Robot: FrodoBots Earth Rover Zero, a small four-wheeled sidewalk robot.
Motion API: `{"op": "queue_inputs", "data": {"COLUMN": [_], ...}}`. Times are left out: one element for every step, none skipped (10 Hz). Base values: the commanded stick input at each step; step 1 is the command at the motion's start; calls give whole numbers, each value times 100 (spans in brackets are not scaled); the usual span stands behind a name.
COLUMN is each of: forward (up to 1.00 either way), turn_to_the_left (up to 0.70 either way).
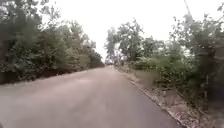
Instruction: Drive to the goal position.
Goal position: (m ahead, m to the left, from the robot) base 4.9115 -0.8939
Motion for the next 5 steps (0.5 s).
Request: {"op": "queue_inputs", "data": {"forward": [100,100,100,100,100], "turn_to_the_left": [0,0,0,0,0]}}
